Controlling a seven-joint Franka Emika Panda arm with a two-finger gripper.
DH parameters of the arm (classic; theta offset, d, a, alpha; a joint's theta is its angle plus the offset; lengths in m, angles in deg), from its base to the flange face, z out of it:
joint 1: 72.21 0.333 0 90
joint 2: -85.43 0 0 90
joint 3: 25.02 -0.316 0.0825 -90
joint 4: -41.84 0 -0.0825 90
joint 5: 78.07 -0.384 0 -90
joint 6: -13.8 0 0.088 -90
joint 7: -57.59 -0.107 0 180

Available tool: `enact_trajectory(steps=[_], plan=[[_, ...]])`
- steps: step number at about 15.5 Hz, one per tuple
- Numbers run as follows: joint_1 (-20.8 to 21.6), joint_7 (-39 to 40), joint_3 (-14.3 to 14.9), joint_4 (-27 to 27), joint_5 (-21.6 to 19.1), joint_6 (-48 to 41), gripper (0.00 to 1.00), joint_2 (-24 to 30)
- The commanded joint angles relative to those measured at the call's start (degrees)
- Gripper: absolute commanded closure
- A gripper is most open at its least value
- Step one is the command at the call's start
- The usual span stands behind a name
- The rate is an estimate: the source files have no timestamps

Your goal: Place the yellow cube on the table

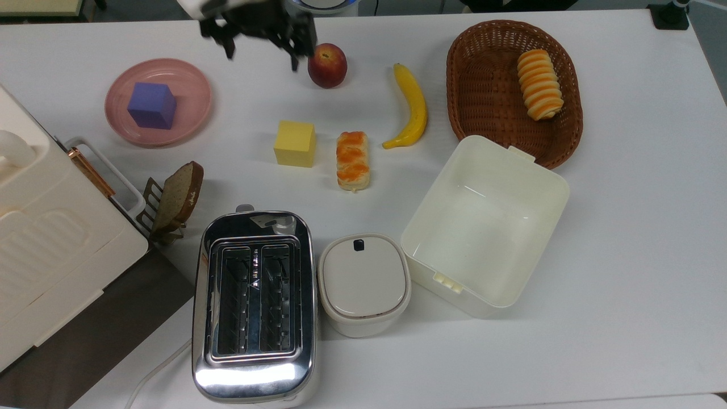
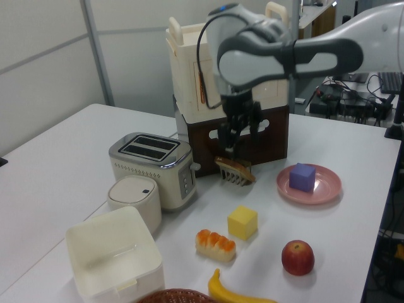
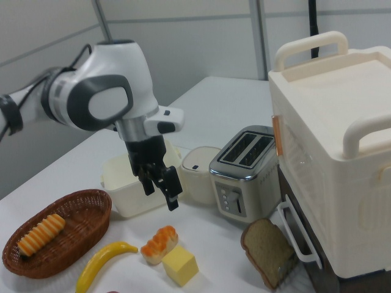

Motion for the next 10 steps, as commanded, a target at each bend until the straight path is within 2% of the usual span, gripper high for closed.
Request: enact_trajectory(steps=[1, 3, 10], plan=[[-3.72, 1.71, -2.35, 1.70, -1.79, -5.08, 0.00, 1.63], [-4.33, 3.56, -2.17, 2.57, -5.04, -6.23, 0.00, 1.63], [-4.34, 3.83, -2.26, 2.84, -4.70, -6.67, 0.00, 1.54]])
